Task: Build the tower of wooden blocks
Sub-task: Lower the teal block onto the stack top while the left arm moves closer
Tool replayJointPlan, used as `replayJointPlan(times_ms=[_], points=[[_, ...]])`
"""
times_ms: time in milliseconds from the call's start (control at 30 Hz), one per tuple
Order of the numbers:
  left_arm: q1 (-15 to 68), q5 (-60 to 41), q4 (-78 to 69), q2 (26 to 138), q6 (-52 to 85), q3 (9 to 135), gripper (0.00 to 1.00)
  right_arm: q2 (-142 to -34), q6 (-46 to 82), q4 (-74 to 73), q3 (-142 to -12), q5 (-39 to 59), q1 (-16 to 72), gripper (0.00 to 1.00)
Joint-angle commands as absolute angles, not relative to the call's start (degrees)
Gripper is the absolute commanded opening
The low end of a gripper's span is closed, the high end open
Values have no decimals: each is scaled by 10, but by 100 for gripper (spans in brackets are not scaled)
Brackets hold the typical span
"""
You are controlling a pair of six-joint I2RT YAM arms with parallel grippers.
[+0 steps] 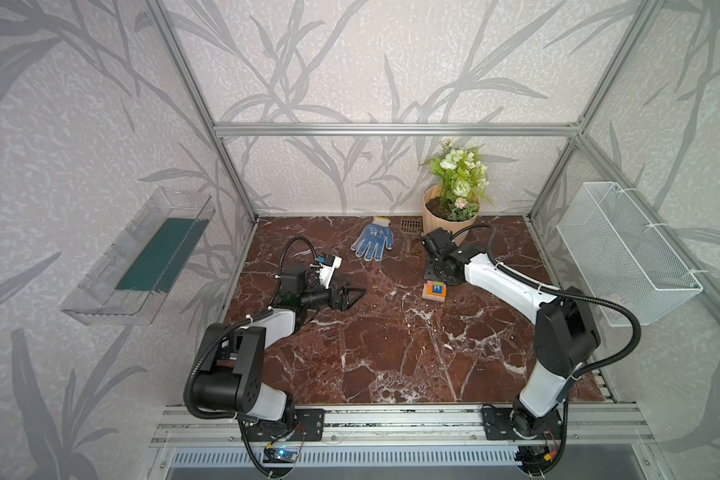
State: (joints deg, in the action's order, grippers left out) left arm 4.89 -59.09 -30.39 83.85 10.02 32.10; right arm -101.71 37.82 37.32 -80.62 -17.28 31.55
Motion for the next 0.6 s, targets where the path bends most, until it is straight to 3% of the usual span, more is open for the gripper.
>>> replayJointPlan(times_ms=[0, 567], points=[[50, -614, -335, 822, 85, 309, 99, -1017, 377, 385, -808, -178, 312, 0], [53, -618, -334, 818, 78, 306, 99, -1025, 384, 394, -804, -172, 308, 0]])
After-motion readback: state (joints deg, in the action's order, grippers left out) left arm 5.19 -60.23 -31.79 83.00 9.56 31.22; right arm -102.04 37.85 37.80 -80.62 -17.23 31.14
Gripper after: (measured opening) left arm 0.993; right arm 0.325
